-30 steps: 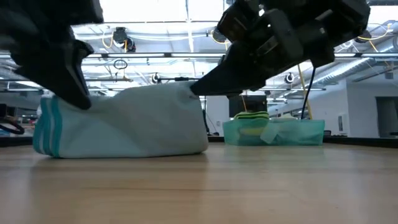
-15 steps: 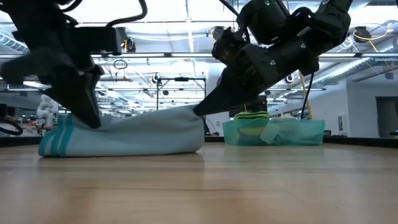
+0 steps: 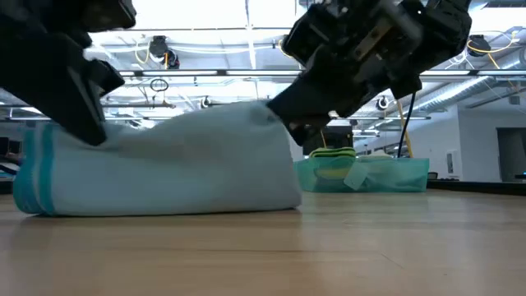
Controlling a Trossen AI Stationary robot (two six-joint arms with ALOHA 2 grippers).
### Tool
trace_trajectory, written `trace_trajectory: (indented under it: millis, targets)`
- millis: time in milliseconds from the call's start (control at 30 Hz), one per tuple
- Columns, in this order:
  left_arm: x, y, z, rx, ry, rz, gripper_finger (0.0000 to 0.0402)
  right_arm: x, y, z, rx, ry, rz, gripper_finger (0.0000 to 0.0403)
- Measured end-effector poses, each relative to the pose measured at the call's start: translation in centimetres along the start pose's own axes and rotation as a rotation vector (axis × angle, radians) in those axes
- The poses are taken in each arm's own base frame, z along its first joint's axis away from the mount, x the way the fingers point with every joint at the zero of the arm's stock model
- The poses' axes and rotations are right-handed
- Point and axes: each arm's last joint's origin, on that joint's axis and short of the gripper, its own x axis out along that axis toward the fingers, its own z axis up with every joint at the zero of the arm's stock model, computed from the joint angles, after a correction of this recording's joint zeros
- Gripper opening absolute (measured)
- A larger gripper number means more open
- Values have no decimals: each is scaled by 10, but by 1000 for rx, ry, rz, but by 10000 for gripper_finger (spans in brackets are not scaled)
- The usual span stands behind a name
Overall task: Fold microfiber towels
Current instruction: Fold the blue microfiber cloth
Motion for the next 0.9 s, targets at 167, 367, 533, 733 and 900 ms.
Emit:
trace_trajectory:
  millis: [167, 367, 533, 733, 900]
  targets:
    - [5, 18, 1, -4, 34, 121, 6, -3, -10, -4, 27, 29, -153, 6]
    - [18, 40, 5, -36, 52, 116, 17, -4, -16, -10, 47, 76, -252, 6]
    - [22, 52, 4, -45, 68, 148, 12, -5, -18, -12, 50, 92, -327, 16]
    - [23, 57, 6, -90, 37, 214, 74, -6, -19, -12, 34, 74, -434, 74]
    - [22, 63, 4, -116, 34, 297, 142, -15, -17, -5, -4, 74, -536, 132]
